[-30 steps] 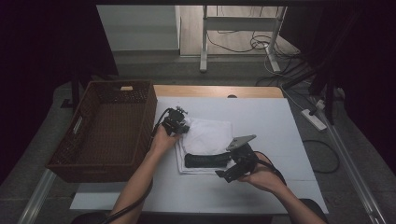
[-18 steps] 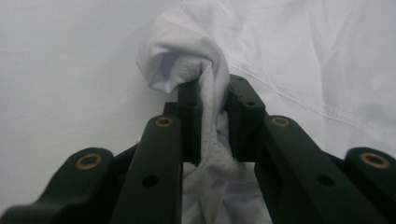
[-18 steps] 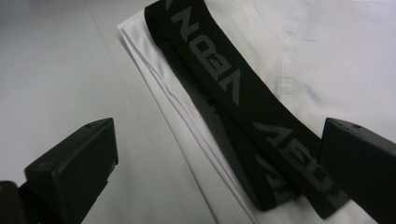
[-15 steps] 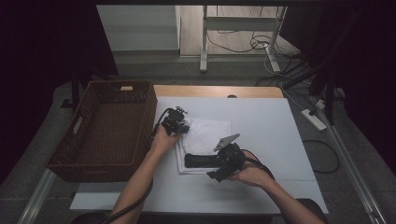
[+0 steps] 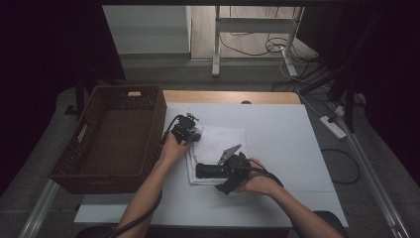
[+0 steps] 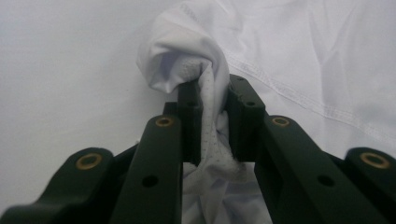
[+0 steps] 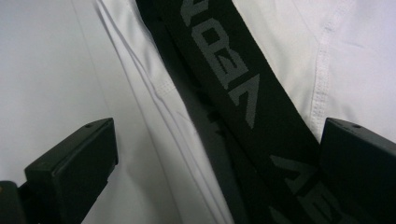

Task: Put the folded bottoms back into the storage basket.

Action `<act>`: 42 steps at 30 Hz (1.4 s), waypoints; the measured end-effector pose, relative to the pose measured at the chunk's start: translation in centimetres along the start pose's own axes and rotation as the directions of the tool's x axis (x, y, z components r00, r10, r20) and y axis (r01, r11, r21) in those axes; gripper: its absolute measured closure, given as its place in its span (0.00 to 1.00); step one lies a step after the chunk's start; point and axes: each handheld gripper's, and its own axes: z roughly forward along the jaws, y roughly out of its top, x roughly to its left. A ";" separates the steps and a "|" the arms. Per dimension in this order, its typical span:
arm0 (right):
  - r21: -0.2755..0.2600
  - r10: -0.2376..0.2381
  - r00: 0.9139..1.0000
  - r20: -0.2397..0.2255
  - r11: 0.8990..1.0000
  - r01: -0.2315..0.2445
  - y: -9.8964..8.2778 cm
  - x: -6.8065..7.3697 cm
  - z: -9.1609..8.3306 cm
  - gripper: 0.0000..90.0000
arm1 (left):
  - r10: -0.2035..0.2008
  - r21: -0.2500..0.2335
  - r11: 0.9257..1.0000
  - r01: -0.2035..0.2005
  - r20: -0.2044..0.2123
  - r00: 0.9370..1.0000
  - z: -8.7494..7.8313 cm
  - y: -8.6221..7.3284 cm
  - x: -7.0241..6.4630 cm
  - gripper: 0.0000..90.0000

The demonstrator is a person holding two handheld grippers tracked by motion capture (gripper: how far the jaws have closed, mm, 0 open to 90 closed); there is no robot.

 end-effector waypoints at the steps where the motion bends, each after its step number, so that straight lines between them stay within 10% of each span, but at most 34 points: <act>1: 0.005 -0.014 1.000 0.006 1.000 0.014 0.0 0.1 0.1 0.00 | 0.000 0.000 1.000 0.000 0.000 1.000 0.0 0.0 0.0 0.85; 10: 0.036 -0.083 0.996 0.035 0.996 0.082 0.1 0.4 0.3 0.04 | 0.001 -0.001 1.000 -0.001 -0.007 1.000 0.0 0.0 -0.1 0.85; 28: 0.083 -0.236 0.967 0.091 0.970 0.229 0.3 0.3 -1.4 0.84 | 0.005 0.005 1.000 -0.005 0.000 1.000 0.0 0.1 0.0 0.85; 37: 0.075 -0.151 0.988 0.030 0.986 0.148 0.6 -0.8 -1.6 0.86 | -0.010 -0.002 1.000 0.010 0.020 1.000 0.0 0.0 0.3 0.86; 42: 0.039 -0.023 0.998 -0.052 0.999 0.025 0.8 -2.3 -2.2 0.87 | -0.009 0.011 1.000 0.009 0.016 1.000 -0.1 0.3 0.2 0.88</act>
